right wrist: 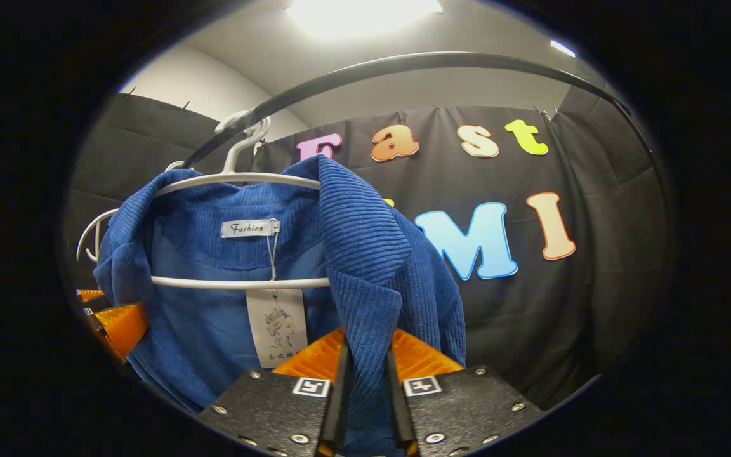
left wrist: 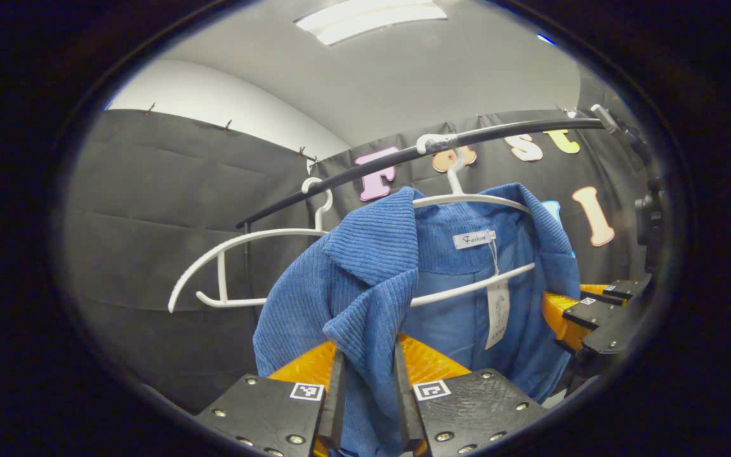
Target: Grasp the clothes on the hanger with both hands and then place them into the laundry hamper below.
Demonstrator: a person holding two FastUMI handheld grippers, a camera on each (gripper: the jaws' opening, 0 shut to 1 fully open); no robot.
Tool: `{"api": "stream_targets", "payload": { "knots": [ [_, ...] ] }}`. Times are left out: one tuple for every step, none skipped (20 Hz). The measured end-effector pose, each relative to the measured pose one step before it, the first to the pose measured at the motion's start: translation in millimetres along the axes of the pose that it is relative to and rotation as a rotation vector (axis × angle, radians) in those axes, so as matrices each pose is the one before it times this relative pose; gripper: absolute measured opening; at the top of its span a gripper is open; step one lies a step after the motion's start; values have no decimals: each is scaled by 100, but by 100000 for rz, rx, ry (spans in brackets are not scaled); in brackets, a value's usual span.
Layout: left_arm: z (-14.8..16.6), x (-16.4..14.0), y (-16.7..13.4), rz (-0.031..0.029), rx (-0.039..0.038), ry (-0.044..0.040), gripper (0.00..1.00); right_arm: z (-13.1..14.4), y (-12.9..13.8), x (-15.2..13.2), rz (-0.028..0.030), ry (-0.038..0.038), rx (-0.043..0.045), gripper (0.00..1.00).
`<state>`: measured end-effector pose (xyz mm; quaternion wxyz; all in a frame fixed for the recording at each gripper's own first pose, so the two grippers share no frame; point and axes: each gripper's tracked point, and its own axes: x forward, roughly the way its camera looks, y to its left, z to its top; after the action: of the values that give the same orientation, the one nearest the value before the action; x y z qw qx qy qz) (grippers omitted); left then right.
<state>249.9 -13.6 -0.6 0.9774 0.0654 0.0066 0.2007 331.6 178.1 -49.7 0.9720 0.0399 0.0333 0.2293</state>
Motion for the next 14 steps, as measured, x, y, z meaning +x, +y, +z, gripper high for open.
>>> {"api": "stream_targets", "payload": {
  "knots": [
    [-271,699,225,614,-281,-110,29,361,-7,-191,25,-1468,-1430,20],
    [160,97,111,-1163,-478,-345,20,321,484,112,2188,-1890,-1320,5],
    [15,43,0,-500,-388,-130,11,421,417,-31,1722,-1754,-1961,4],
    [276,127,-105,-1361,-173,-302,1,450,-84,-79,16,-1980,-2140,0],
    [513,-557,-20,-1026,-348,-508,1,752,-150,-214,-351,-2625,-1925,1],
    [429,-372,-51,-889,-249,-733,0,808,-80,-284,-425,-2536,-1065,1],
    [471,-450,160,-85,477,-952,0,834,-209,-210,-738,-2371,-516,1],
    [577,-214,197,-241,700,-952,0,757,-163,-206,-626,-1990,-570,1],
    [534,-367,234,-94,845,-1087,0,751,-279,-52,-676,-1688,-671,0],
    [719,-343,182,-299,607,-1071,1,696,-304,25,-795,-1512,-471,1],
    [715,-399,238,-287,398,-1220,1,772,-231,42,-659,-1434,-20,1],
    [928,-274,275,-169,493,-1369,0,772,-335,-8,-733,-1530,134,1],
    [829,-187,252,-229,718,-1431,0,849,-511,-104,-887,-1627,80,1],
    [843,-202,254,-117,668,-1323,0,778,-522,-70,-846,-1700,-142,0]
  ]
}}
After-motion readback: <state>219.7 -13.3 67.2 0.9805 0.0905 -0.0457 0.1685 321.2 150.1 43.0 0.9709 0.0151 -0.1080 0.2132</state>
